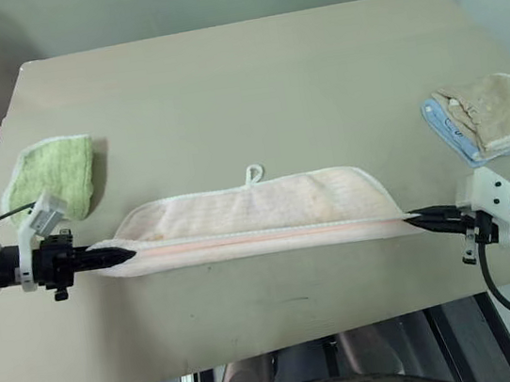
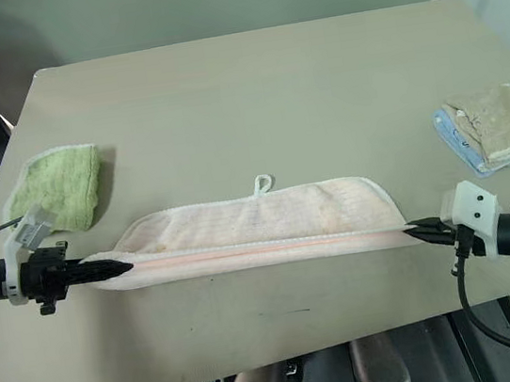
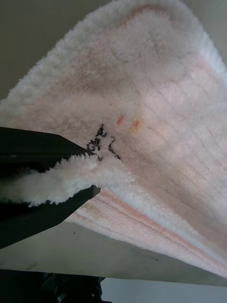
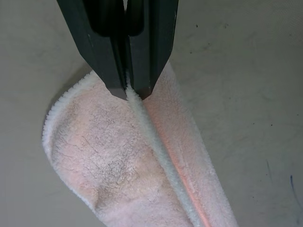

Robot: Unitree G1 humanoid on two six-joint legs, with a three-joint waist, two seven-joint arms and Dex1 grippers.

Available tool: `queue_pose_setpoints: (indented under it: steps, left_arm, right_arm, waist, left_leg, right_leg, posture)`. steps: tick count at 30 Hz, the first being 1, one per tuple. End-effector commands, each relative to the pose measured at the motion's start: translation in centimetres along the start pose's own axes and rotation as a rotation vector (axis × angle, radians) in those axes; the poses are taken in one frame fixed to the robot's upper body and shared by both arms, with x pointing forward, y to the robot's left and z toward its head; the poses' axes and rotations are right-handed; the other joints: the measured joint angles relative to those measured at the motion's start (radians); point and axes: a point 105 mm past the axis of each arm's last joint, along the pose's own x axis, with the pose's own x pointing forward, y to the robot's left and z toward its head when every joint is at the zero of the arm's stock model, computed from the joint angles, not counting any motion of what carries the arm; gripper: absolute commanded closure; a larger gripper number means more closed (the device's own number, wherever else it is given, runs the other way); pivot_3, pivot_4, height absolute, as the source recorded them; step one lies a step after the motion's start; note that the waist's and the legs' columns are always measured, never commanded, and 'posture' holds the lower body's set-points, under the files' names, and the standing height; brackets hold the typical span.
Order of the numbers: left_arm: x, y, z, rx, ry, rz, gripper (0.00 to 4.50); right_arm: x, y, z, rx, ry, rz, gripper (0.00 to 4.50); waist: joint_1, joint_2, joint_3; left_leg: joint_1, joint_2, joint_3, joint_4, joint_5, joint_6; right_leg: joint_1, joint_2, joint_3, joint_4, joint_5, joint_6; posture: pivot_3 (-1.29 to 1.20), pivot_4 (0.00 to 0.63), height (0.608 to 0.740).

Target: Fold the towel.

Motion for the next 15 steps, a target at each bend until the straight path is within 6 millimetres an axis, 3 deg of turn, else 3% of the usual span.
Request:
queue_pose_setpoints:
  steps: [1,7,12,15]
  left_arm:
    - [-1.7,0.8,0.4,-0.008,-0.041,0.064,4.47]
    - [-0.9,1.9,0.9,0.011,-0.093,0.103,4.47]
    - [0.5,2.8,1.0,0.050,-0.133,0.121,4.47]
    - [1.2,3.9,2.2,0.100,-0.219,0.186,4.47]
  right_arm:
    - [-0.6,-1.4,0.7,-0.013,-0.009,-0.047,4.50]
    - [0.3,-2.4,1.6,-0.032,-0.034,-0.023,4.50]
    - [2.1,-4.9,1.7,-0.064,-0.052,-0.064,4.50]
    - [3.5,-6.6,1.6,-0.076,-0.067,-0.111,4.50]
  waist:
    - [0.000,0.000,0.000]
    - [0.000,0.000,0.000]
    - [-0.001,0.000,0.000]
    - [-0.001,0.000,0.000]
  left_leg:
    - [0.000,0.000,0.000,0.000,0.001,0.002]
    - [-0.001,0.001,0.000,-0.001,0.001,0.004]
    - [-0.001,0.001,0.000,-0.001,0.001,0.006]
    - [0.000,0.002,0.000,-0.001,0.002,0.006]
  right_leg:
    - [0.000,0.000,0.000,0.000,0.000,0.000]
    - [-0.002,0.001,0.001,0.000,-0.002,-0.001]
    - [-0.002,0.001,0.000,0.000,-0.001,-0.001]
    - [-0.002,0.001,0.000,0.000,0.000,0.000]
  posture:
    - [0.00,0.150,0.740]
    - [0.00,0.150,0.740]
    - [0.00,0.150,0.740]
    - [0.00,0.150,0.740]
